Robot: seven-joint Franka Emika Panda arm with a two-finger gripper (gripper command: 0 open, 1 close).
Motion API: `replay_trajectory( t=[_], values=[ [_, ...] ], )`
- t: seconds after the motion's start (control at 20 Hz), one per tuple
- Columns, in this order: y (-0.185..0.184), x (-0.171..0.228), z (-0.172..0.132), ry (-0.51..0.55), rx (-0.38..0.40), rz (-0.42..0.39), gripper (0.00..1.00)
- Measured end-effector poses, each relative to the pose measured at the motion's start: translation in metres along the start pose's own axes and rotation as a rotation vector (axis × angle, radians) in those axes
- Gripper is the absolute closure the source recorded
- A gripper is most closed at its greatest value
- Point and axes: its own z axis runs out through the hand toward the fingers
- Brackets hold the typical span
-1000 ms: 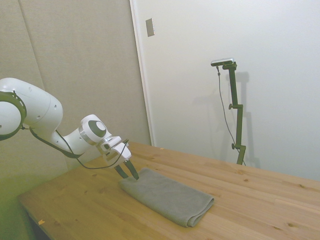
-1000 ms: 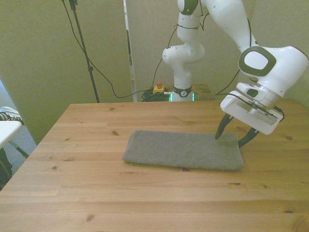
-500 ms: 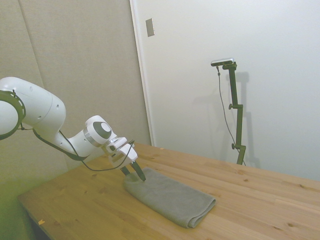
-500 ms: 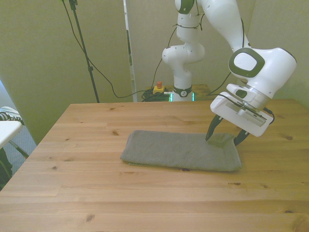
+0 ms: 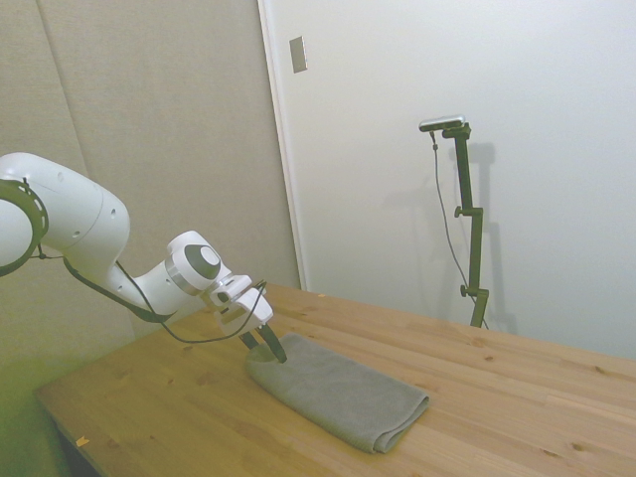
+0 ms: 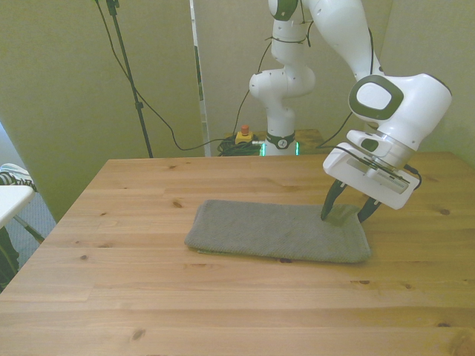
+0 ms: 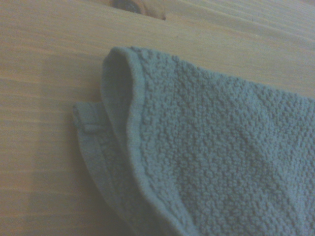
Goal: Fold the towel
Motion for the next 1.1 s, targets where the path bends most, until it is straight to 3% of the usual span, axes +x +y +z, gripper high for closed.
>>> replay_trajectory(
  t=[0.7, 1.1],
  values=[
    [0.002, -0.003, 0.003, -0.006, 0.014, -0.004, 1.0],
    [0.019, 0.032, -0.018, -0.052, 0.086, 0.076, 1.0]
  ],
)
